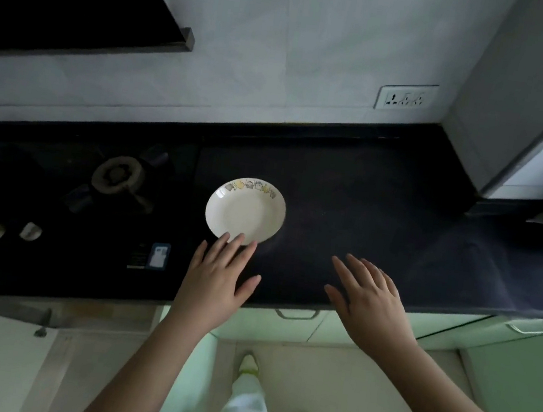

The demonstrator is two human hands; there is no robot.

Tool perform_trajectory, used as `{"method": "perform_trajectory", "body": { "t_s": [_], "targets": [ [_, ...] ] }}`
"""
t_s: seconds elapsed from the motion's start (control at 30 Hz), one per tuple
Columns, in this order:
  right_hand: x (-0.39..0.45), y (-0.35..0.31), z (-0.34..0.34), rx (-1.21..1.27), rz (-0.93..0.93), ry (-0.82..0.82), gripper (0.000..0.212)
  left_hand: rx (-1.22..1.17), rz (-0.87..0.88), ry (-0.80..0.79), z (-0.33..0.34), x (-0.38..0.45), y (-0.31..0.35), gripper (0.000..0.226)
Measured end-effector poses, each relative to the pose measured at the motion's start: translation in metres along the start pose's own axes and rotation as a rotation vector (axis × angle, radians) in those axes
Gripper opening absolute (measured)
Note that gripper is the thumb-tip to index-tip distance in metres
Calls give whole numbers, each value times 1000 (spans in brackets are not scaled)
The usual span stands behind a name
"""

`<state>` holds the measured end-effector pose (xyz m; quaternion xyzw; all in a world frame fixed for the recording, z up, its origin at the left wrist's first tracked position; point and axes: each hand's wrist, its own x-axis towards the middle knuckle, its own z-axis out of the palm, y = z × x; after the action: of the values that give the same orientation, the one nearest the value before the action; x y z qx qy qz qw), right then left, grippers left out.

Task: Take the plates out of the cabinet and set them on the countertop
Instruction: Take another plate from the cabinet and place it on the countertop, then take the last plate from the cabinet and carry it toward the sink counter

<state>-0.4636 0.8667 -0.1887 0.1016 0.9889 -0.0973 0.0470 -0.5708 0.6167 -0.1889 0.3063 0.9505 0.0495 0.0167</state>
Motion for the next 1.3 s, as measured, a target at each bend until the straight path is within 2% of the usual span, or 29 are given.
{"method": "perform_trajectory", "body": {
  "t_s": [0.2, 0.43, 0.5, 0.67, 0.97, 1.3],
  "targets": [
    [-42, -4, 0, 11, -50, -68, 68, 19, -61, -43, -16, -63, 25, 72],
    [-79, -43, -1, 4, -131, -54, 72, 104, -171, -107, -22, -144, 7, 70],
    [-94, -58, 1, 3, -138, -44, 71, 118, -185, -104, -25, -167, 1, 74],
    [-138, -111, 16, 4, -170, -36, 70, 89, -205, -91, -22, -236, -22, 66],
    [-226, -208, 44, -31, -243, -49, 73, 108, -256, -69, -27, -378, -79, 75],
    [-306, -232, 49, -77, -341, -66, 72, 85, -336, -31, -20, -456, -69, 73]
  ]
}}
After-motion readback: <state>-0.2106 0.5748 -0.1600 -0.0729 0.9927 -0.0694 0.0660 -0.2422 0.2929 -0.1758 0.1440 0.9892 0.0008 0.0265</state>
